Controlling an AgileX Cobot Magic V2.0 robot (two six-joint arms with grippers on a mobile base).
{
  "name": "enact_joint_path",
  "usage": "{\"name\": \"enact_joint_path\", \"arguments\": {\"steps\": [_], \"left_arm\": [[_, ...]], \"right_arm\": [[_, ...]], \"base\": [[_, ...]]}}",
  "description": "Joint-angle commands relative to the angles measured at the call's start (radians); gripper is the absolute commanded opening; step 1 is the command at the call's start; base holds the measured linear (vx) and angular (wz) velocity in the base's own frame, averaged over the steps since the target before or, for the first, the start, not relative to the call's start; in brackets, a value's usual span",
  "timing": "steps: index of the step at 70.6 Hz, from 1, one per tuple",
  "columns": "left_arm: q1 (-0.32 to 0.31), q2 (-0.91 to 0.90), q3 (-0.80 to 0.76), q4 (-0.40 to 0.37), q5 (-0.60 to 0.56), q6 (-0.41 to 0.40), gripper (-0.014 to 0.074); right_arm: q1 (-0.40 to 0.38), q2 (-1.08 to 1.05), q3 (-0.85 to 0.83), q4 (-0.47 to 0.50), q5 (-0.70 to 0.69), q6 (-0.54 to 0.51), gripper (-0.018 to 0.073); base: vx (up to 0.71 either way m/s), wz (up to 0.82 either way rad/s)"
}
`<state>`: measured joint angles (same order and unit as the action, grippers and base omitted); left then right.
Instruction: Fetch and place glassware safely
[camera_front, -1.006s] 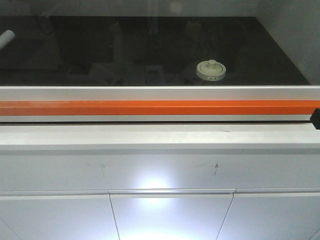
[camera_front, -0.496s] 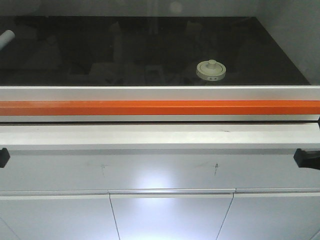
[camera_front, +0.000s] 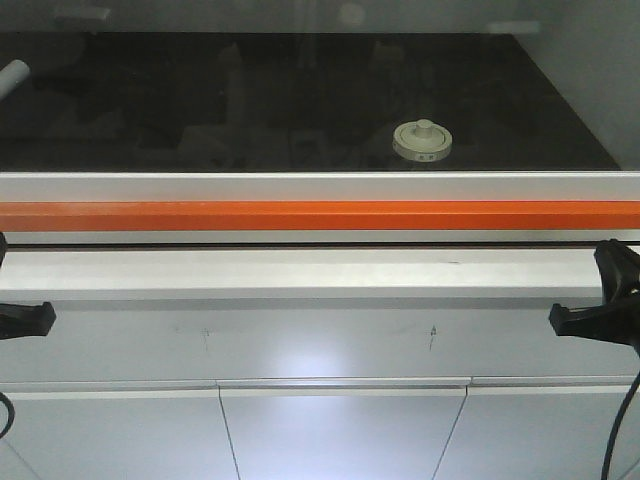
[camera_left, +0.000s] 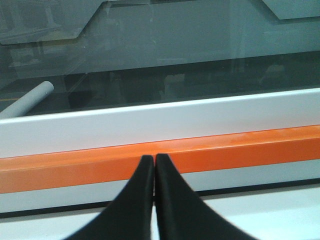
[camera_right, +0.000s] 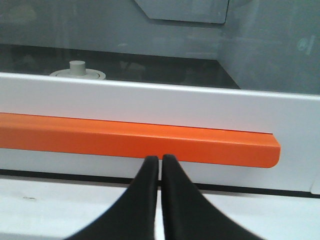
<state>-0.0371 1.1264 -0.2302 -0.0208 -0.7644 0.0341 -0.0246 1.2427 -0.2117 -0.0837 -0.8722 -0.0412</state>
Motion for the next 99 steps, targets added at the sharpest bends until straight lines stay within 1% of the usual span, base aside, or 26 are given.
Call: {"name": "enact_joint_path", "arguments": {"steps": [1,18,29,49,75,99], "left_arm": [[0.001,0.027,-0.024,-0.003,-0.136,-0.002,-0.0007],[0.001,0.070,-0.024,0.001,-0.204,-0.002,-0.0007],[0.001,0.077,-0.024,0.001,-0.212,-0.002,-0.0007],[0.001,0.077,-0.024,0.001,-0.216,-0.002,-0.0007],[0.001,0.077,-0.024,0.000,-0.218,-0.002,-0.0007],[0.001,0.077,-0.024,0.000,-0.219,-0.002,-0.0007]], "right_arm": [[-0.007,0.058,-0.021,-0.008,-0.175,0.002,-0.0001],[-0.007,0.263,-0.022,-0.008,-0.364,0.002,-0.0001],[-0.007,0.363,-0.048,-0.018,-0.436,-0.003,-0.0001],[-0.007,0.434,-0.130,-0.034,-0.429,-0.003,-0.0001],[-0.007,0.475,-0.203,-0.032,-0.397,-0.006,-0.0001],[-0.007,0.499,-0.281,-0.034,-0.403,-0.006,-0.0001]], "base": [[0.00,0.00],[0.00,0.00],[0.00,0.00],[0.00,0.00],[0.00,0.00],[0.00,0.00]]}}
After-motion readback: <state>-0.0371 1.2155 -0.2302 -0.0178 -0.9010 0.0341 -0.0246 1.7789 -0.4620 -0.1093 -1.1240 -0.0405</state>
